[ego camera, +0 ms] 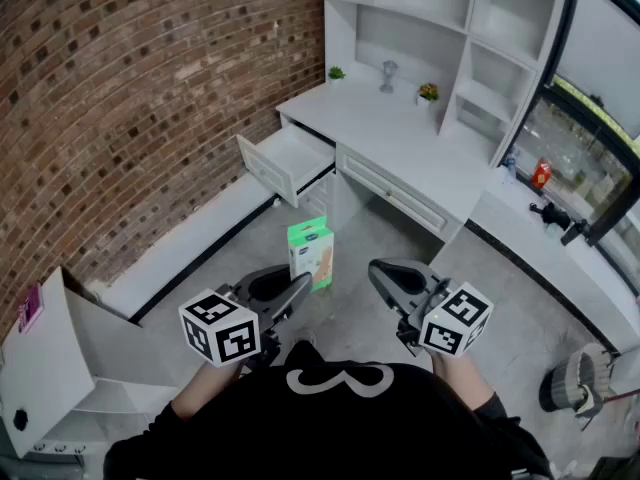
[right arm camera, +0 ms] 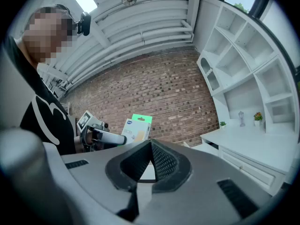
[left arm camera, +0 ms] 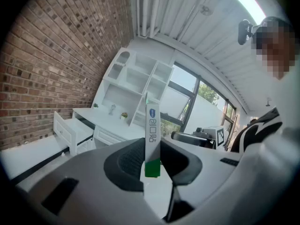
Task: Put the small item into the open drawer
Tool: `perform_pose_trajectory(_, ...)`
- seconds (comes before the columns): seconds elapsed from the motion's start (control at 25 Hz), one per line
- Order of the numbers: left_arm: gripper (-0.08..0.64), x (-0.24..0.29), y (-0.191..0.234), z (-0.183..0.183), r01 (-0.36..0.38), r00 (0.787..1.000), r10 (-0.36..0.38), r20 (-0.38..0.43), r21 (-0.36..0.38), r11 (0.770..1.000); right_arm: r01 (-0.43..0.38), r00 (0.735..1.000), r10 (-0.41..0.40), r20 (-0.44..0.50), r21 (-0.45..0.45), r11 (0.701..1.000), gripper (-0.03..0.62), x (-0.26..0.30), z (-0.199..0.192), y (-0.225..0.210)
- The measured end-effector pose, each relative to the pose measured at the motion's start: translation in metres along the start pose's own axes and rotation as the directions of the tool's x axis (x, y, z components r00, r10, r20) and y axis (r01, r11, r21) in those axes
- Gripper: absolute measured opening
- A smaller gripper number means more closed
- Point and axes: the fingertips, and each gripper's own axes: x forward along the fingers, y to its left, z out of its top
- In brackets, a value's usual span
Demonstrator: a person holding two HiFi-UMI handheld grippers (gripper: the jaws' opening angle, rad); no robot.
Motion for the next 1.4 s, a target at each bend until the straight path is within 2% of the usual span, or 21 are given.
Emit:
perform_pose_trajectory(0.2, 0.094, -0.01, -0.006, -0.007, -0.032, 0.999, 0.033, -0.011, 0.032, 0.999, 0.01, 1.0, -0.01, 0.001, -0.005, 1.0, 0.008, -0.01, -0.001, 0.01)
perform_pose_trajectory(0.44, 0.094, -0.012, -0.012, -0.013, -0.032, 0.999, 0.033, -0.015, 0.031, 0.999, 0.018, 1.0, -0.019, 0.005, 0.021, 1.0, 0.009, -0.016, -0.007, 0.014)
perform_pose_trajectory(0.56, 0.094, -0.012, -0.01, -0.017, -0.036, 0.999, 0.036, -0.016, 0.023, 0.999, 0.05, 0.999, -0.05, -0.01, 0.023, 0.998, 0.009, -0.017, -0.017, 0.01)
perform_pose_trajectory(0.72, 0.094, -0.009, -0.003, -0.021, -0.037, 0.999, 0.037, -0.019, -0.004, 0.999, 0.069, 0.997, -0.068, -0.021, 0.04, 0.997, 0.009, -0.015, -0.023, 0.0)
perform_pose_trajectory(1.08, 0.094, 0.015, 0.024, -0.022, -0.022, 0.999, 0.021, -0.025, -0.017, 1.0, 0.077, 0.996, -0.074, -0.04, 0.062, 0.995, 0.009, 0.003, -0.035, -0.027)
perform_pose_trajectory(1.4, 0.095, 0.052, 0.058, -0.013, 0.0, 0.998, -0.001, -0.06, -0.025, 1.0, 0.097, 0.994, -0.093, -0.05, 0.088, 0.991, 0.009, 0.024, -0.037, -0.071)
